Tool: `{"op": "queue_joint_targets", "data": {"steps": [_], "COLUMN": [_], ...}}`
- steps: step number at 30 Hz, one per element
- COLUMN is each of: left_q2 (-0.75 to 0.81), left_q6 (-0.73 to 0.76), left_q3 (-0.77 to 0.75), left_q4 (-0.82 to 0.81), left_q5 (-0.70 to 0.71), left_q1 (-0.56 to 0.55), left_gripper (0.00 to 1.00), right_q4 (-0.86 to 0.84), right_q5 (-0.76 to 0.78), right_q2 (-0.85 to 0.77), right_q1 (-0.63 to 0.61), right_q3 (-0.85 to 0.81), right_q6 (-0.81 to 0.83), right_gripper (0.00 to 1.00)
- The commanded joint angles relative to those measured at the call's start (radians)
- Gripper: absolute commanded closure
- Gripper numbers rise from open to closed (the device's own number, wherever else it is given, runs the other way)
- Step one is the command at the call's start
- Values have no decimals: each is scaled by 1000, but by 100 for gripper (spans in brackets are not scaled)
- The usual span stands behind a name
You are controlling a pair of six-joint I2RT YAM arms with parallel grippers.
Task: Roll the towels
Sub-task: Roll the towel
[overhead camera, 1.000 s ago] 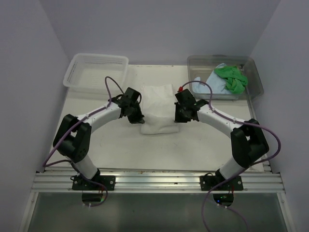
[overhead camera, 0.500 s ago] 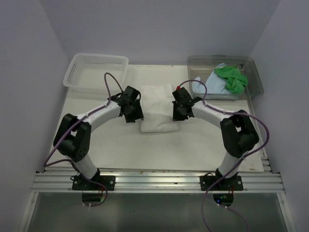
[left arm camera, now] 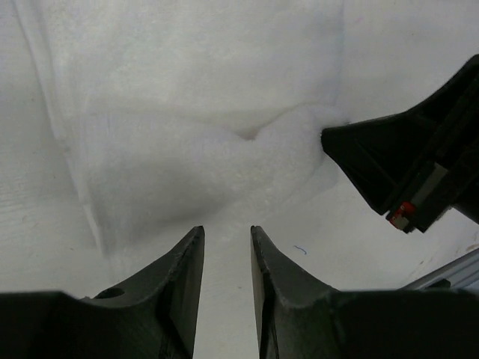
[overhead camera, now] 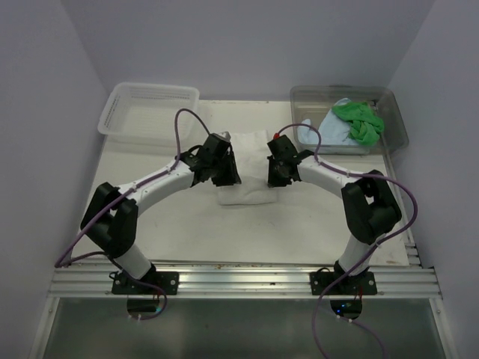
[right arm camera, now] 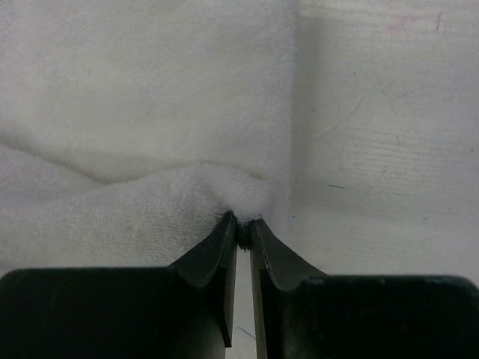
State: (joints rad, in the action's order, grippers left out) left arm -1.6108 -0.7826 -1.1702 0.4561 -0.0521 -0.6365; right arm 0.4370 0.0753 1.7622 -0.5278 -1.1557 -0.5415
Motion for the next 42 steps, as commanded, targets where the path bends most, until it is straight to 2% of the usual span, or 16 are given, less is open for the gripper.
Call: {"op": "queue_joint_targets", "data": {"steps": [1, 3, 7, 10, 15, 20, 21, 22, 26, 29, 33, 35, 42], "left_q2": [-70, -119, -182, -186, -179, -190, -190, -192, -202, -210, -215, -204, -216], "left_q6": [-14, 0, 22, 25, 28, 26, 28, 23, 10, 3, 19, 32, 59], "left_q3": [-15, -40, -62, -52, -57, -65, -65, -63, -62, -65, -71, -66, -89], "left_q4": [-117, -111, -80, -83, -94, -85, -85, -88, -89, -88, -73, -80, -79], "left_q5": [-14, 11, 96, 100, 89, 84, 84, 80, 67, 66, 57, 29, -3], "left_q1": [11, 14, 15, 15, 17, 24, 24, 29, 41, 54, 78, 95, 110], "left_gripper": [66, 67, 70, 70, 70, 70, 70, 70, 70, 70, 70, 70, 70], "right_q4": [-23, -24, -29, -21, -30, -38, -26, -12, 17, -12, -194, -210, -192], "right_q5": [-11, -12, -16, 10, 17, 47, 44, 40, 35, 17, 12, 8, -17], "right_q2": [-18, -44, -142, -171, -175, -110, -110, -63, -20, -82, -269, -323, -218], "right_q1": [5, 5, 3, -8, -23, -23, -23, -21, -23, -23, -44, -58, -144], "right_q3": [-7, 1, 24, 33, 18, -56, -77, -103, -179, -148, 62, 106, 82], "right_q6": [-3, 5, 32, 60, 72, 93, 94, 107, 107, 97, 86, 80, 104], "right_gripper": [85, 77, 51, 46, 48, 60, 60, 65, 69, 68, 59, 60, 70]}}
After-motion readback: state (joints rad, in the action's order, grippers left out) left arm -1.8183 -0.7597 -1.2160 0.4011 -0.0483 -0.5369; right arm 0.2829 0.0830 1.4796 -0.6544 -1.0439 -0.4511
